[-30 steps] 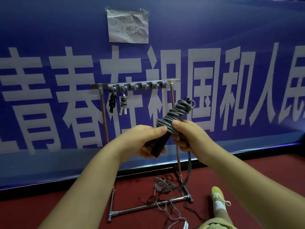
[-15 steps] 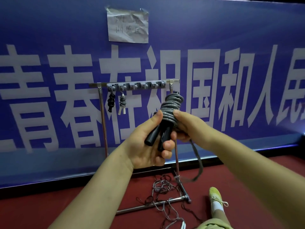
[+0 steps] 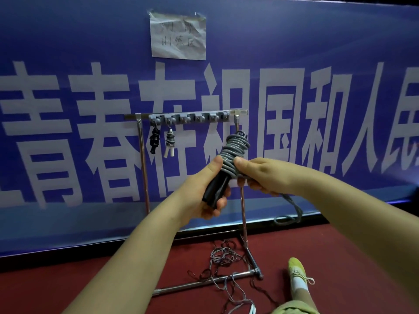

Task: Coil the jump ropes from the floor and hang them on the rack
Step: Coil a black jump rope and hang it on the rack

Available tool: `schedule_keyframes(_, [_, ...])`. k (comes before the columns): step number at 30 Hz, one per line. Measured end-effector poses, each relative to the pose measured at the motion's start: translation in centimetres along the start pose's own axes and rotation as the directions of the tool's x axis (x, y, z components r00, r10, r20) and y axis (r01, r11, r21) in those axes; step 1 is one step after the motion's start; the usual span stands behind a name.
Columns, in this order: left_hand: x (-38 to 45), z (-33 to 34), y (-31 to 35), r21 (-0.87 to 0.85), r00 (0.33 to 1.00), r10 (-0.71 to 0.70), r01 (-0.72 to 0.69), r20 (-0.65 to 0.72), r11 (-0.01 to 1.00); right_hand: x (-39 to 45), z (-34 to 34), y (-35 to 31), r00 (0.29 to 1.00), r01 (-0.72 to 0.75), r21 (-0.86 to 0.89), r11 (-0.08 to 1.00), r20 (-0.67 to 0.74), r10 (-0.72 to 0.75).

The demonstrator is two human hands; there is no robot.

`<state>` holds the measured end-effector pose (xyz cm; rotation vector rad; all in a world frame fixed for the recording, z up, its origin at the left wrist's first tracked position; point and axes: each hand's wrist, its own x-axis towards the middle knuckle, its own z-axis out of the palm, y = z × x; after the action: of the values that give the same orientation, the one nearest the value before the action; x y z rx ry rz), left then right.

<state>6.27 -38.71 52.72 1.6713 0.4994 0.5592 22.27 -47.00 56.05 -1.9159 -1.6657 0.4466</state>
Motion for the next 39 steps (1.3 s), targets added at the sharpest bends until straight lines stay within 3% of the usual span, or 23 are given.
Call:
schedule_keyframes(4, [0.3, -0.8, -0.6, 0.051, 0.992, -0.032, 0.038, -0.119, 0.998, 0.2, 0.3, 0.9, 0.992, -0.106, -0.111, 0.988, -0.077, 0.098])
schedule_keyframes(7, [0.3, -0.8, -0.9, 0.121, 0.987, -0.011, 0.03, -0.16, 0.992, 0.2, 1.1, 1.5, 0.99, -0.086, -0.109, 0.99, -0.123, 0.073])
schedule_keyframes(12, [0.9, -0.8, -1.2, 0.321, 0.947, 0.131, -0.032, -0.293, 0.947, -0.1, 2.3, 1.2, 0.99, -0.004, 0.087, 0.996, -0.142, 0.016])
schedule_keyframes(16, [1.0, -1.3, -1.2, 0.544, 0.897, 0.279, -0.052, -0.344, 0.838, 0.3, 2.4, 1.2, 0.991, 0.018, 0.296, 0.955, -0.134, 0.023])
schedule_keyframes(20, [0.4, -0.8, -0.9, 0.658, 0.879, 0.317, -0.004, -0.357, 0.753, 0.6, 2.8, 1.3, 0.983, 0.03, 0.365, 0.931, -0.182, 0.039])
schedule_keyframes(23, [0.4, -0.3, -1.0, 0.665, 0.897, 0.271, 0.033, -0.349, 0.746, 0.7, 3.1, 1.1, 0.977, 0.074, 0.428, 0.901, -0.212, 0.02])
schedule_keyframes(26, [0.5, -0.4, -1.2, 0.529, 0.974, 0.092, 0.032, -0.205, 0.848, 0.4, 3.6, 0.6, 0.973, 0.169, 0.444, 0.88, -0.216, -0.078])
schedule_keyframes(28, [0.2, -1.1, -1.8, 0.244, 1.0, -0.022, 0.021, 0.002, 0.97, 0.2, 3.7, 0.0, 0.97, 0.201, 0.413, 0.888, -0.21, -0.122])
schedule_keyframes(30, [0.2, -2.0, -2.8, -0.052, 0.948, -0.049, 0.069, 0.315, 0.996, -0.1, 3.7, -0.4, 0.968, 0.227, 0.407, 0.885, -0.197, -0.158])
schedule_keyframes(32, [0.3, -2.3, -3.4, -0.291, 0.847, 0.025, 0.155, 0.531, 0.944, -0.5, 3.4, -0.8, 0.967, 0.244, 0.437, 0.866, -0.174, -0.184])
schedule_keyframes(35, [0.5, -2.0, -3.6, -0.409, 0.805, 0.025, 0.274, 0.593, 0.871, -0.9, 2.8, -1.0, 0.976, 0.21, 0.395, 0.894, -0.134, -0.17])
schedule_keyframes(39, [0.6, -1.5, -3.4, -0.296, 0.898, -0.087, 0.231, 0.43, 0.927, -0.3, 1.0, -0.3, 0.994, -0.012, 0.173, 0.985, 0.112, -0.007])
